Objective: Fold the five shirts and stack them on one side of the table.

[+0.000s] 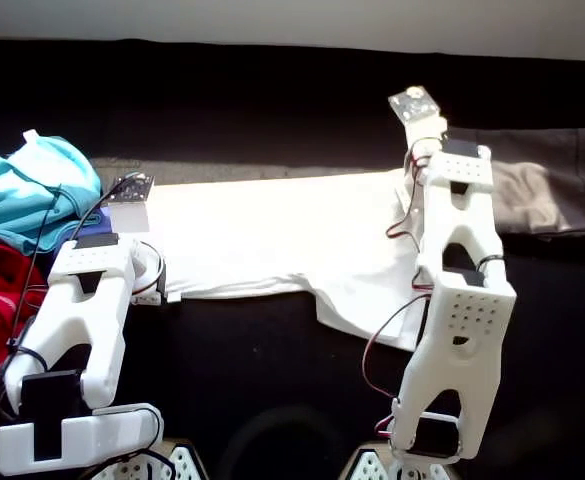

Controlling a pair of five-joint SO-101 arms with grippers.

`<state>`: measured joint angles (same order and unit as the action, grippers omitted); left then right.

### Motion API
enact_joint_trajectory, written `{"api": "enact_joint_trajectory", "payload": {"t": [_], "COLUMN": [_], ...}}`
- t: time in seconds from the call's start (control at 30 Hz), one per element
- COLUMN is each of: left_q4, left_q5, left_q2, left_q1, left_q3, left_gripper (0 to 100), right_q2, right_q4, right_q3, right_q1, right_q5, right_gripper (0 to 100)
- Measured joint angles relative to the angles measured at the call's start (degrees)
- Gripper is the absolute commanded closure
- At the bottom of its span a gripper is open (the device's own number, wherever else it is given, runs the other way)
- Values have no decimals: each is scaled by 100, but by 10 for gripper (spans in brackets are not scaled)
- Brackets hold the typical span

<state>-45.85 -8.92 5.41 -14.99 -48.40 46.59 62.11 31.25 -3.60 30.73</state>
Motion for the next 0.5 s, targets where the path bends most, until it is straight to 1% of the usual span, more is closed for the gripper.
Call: {"api": "enact_joint_trajectory", "payload": {"t": [0.1, 0.33, 0.43, 0.5], "left_q4": [-255, -1697, -1890, -1881], "left_q5": [0, 0, 0, 0], "left_q2": [264, 1609, 1785, 1644], "left_q1": [0, -9, -26, -26], "left_q3": [105, 1213, 1741, 1996], "left_gripper": [991, 991, 992, 992], "right_q2": [255, 264, 264, 255], "right_q4": [624, 2444, 3349, 3684], "right_q3": [879, 2884, 3851, 4325], "right_q1": [-9, -123, -53, 35], "right_q5": [0, 0, 0, -79], "right_gripper": [990, 990, 990, 990]}}
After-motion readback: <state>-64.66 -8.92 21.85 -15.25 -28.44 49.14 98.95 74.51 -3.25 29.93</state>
